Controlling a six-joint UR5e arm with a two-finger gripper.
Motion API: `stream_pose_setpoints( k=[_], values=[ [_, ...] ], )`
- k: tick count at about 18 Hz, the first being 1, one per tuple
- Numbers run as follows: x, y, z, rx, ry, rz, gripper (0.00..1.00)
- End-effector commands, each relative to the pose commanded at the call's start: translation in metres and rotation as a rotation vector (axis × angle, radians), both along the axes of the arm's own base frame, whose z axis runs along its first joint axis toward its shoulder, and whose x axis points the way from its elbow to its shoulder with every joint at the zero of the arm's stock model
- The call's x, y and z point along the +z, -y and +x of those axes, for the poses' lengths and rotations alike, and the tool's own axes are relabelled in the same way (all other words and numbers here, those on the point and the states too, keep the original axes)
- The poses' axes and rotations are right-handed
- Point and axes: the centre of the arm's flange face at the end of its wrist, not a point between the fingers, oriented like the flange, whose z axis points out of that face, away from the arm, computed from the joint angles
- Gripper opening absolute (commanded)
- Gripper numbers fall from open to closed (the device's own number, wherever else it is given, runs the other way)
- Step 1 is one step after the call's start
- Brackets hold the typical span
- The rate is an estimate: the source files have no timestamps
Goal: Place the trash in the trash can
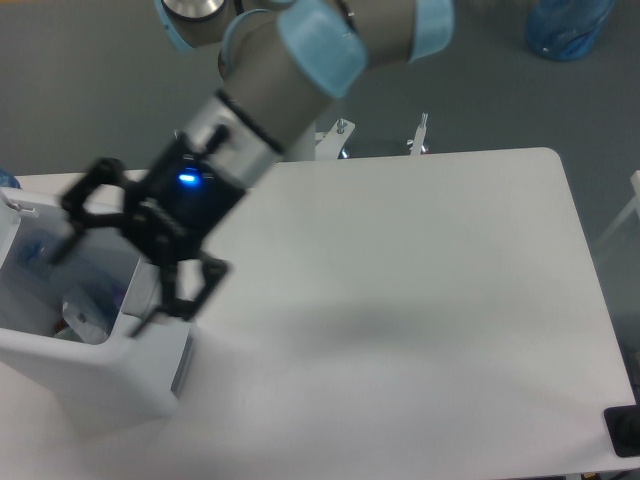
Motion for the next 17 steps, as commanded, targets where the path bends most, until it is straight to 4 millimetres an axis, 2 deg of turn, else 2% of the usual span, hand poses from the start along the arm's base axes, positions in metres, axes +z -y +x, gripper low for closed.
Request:
stream_pose_setpoints(
  k=[5, 8, 12, 14, 17],
  values=[
    [-0.082, 0.057, -0.074, 0.088, -0.209, -0.272, 1.00],
    [-0.119, 0.085, -0.100, 0.081, -0.311, -0.432, 1.00],
    [-0.145, 0.096, -0.122, 0.079, -0.366, -0.586, 1.00],
    [-0.151, 0.098, -0.123, 0.036, -0.398, -0.675, 1.00],
    [-0.155, 0.100, -0.122, -0.037, -0.416, -0.706, 1.00]
  ],
)
